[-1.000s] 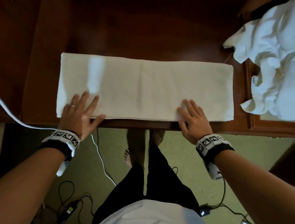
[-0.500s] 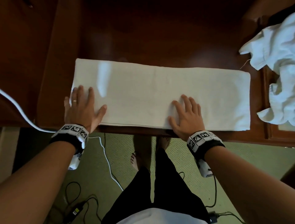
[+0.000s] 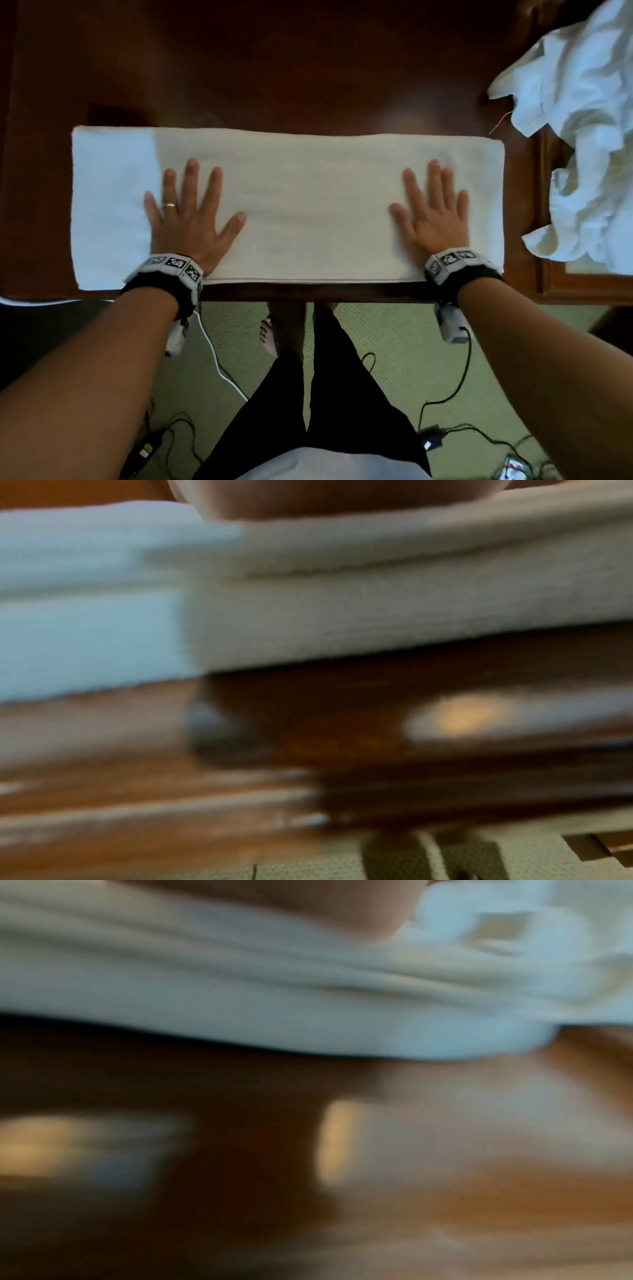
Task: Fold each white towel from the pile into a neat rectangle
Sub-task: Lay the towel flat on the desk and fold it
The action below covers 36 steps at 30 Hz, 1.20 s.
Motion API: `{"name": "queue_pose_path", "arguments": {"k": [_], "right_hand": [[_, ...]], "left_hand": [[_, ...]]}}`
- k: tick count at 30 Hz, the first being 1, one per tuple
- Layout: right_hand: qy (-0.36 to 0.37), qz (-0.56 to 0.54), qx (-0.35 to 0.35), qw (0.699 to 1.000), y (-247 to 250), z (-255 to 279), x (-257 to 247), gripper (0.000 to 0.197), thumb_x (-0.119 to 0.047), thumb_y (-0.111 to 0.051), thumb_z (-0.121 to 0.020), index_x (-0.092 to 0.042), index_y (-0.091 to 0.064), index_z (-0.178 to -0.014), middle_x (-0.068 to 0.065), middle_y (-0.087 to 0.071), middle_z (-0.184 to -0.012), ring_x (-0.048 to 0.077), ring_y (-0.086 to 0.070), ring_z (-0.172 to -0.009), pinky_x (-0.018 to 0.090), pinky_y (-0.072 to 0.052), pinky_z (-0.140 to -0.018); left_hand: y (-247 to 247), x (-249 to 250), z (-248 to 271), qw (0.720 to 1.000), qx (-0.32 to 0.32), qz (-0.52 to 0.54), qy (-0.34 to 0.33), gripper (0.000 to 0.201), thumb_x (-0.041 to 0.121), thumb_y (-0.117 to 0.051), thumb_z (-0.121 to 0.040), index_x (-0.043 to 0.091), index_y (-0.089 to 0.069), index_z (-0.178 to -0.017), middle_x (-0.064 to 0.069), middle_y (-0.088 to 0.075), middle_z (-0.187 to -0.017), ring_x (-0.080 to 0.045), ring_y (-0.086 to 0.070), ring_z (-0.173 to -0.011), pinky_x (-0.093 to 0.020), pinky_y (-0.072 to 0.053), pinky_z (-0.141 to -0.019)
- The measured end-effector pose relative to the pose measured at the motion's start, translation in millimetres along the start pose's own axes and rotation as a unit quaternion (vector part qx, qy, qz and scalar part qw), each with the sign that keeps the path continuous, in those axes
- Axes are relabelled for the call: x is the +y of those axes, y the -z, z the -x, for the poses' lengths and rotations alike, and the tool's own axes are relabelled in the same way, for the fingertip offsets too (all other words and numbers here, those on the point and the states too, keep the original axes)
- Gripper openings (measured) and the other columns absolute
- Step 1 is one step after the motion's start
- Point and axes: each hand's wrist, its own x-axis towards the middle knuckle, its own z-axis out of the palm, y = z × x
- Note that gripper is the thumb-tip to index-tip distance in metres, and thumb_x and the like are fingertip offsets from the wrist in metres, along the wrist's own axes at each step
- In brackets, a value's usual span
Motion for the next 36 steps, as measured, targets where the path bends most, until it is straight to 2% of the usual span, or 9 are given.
{"name": "queue_pose_path", "arguments": {"k": [3, 6, 9, 13, 18, 24, 30, 33, 36], "right_hand": [[-0.108, -0.007, -0.015, 0.994, 16.3, 13.8, 75.7, 0.067, -0.067, -0.010, -0.095, -0.040, -0.002, -0.156, 0.001, 0.013, -0.166, 0.024, 0.011, -0.152, 0.058, 0.000, -0.121], [-0.092, -0.022, 0.022, 0.995, 22.0, 22.5, 80.5, 0.068, -0.060, -0.015, -0.096, -0.031, -0.012, -0.157, 0.008, 0.007, -0.166, 0.027, 0.006, -0.152, 0.055, 0.000, -0.121], [-0.038, -0.011, 0.020, 0.999, 12.5, 27.7, 63.0, 0.064, -0.059, -0.018, -0.099, -0.034, -0.008, -0.157, 0.008, 0.007, -0.166, 0.031, 0.007, -0.152, 0.052, 0.002, -0.119], [-0.123, -0.031, -0.027, 0.992, 7.3, 32.6, 86.3, 0.063, -0.062, -0.017, -0.100, -0.040, 0.000, -0.156, 0.006, 0.011, -0.166, 0.031, 0.011, -0.152, 0.052, 0.005, -0.120], [-0.166, -0.115, 0.050, 0.978, 35.2, 20.4, 108.2, 0.057, -0.039, -0.038, -0.098, -0.009, -0.039, -0.146, 0.021, -0.041, -0.145, 0.042, -0.036, -0.128, 0.049, -0.028, -0.110], [-0.224, -0.276, -0.060, 0.933, 54.9, -6.2, 96.5, 0.045, -0.024, -0.059, -0.089, -0.006, -0.050, -0.129, 0.016, -0.059, -0.124, 0.037, -0.056, -0.111, 0.038, -0.045, -0.087], [-0.242, -0.331, -0.146, 0.900, 68.7, -19.7, 96.0, 0.031, -0.030, -0.072, -0.083, -0.010, -0.063, -0.105, 0.009, -0.063, -0.101, 0.027, -0.056, -0.088, 0.030, -0.041, -0.075], [-0.211, -0.341, -0.103, 0.910, 88.1, -26.2, 93.3, 0.016, -0.026, -0.073, -0.082, -0.019, -0.058, -0.082, -0.001, -0.062, -0.082, 0.027, -0.062, -0.085, 0.028, -0.041, -0.063], [-0.172, -0.310, 0.027, 0.935, 136.7, -53.7, 93.2, 0.018, -0.020, -0.067, -0.085, -0.018, -0.049, -0.084, -0.007, -0.048, -0.073, 0.022, -0.053, -0.078, 0.025, -0.030, -0.054]], "left_hand": [[7.0, 8.6, -2.9, 0.999, -0.002, 0.012, 0.030, 0.086, 0.073, -0.018, -0.087, 0.030, 0.000, -0.159, -0.005, 0.008, -0.168, -0.039, 0.002, -0.153, -0.069, -0.005, -0.115], [16.8, 47.9, -3.6, 0.999, 0.005, 0.030, 0.025, 0.087, 0.068, -0.024, -0.087, 0.025, -0.008, -0.160, -0.012, 0.002, -0.168, -0.041, 0.000, -0.152, -0.070, -0.004, -0.116], [9.0, 93.9, 0.6, 0.998, -0.018, -0.004, -0.055, 0.079, 0.076, -0.014, -0.092, 0.038, 0.005, -0.158, -0.009, 0.012, -0.167, -0.037, 0.006, -0.153, -0.068, -0.001, -0.116], [1.8, 99.2, -7.0, 0.998, -0.050, -0.015, -0.025, 0.079, 0.082, -0.005, -0.088, 0.045, 0.020, -0.153, -0.004, 0.028, -0.164, -0.033, 0.015, -0.153, -0.066, -0.001, -0.117], [15.4, 98.9, -20.3, 0.998, -0.061, -0.028, 0.005, 0.082, 0.081, -0.012, -0.087, 0.043, 0.018, -0.154, -0.003, 0.025, -0.165, -0.032, 0.012, -0.153, -0.067, -0.006, -0.117], [30.2, 109.0, -23.4, 0.996, -0.080, -0.013, 0.036, 0.084, 0.076, -0.032, -0.090, 0.042, 0.006, -0.157, -0.002, 0.018, -0.167, -0.030, 0.008, -0.154, -0.063, -0.010, -0.119], [43.2, 118.6, -27.0, 0.993, -0.097, 0.019, 0.059, 0.084, 0.068, -0.046, -0.091, 0.038, -0.005, -0.158, -0.005, 0.011, -0.168, -0.031, 0.005, -0.154, -0.055, -0.011, -0.122], [51.4, 120.2, -31.0, 0.994, -0.088, 0.045, 0.052, 0.080, 0.062, -0.052, -0.092, 0.032, -0.018, -0.158, -0.008, -0.001, -0.168, -0.033, -0.004, -0.153, -0.050, -0.015, -0.123], [60.3, 119.1, -36.3, 0.995, -0.075, 0.067, 0.017, 0.072, 0.055, -0.054, -0.094, 0.024, -0.031, -0.155, -0.007, -0.016, -0.166, -0.028, -0.017, -0.151, -0.046, -0.022, -0.121]]}}
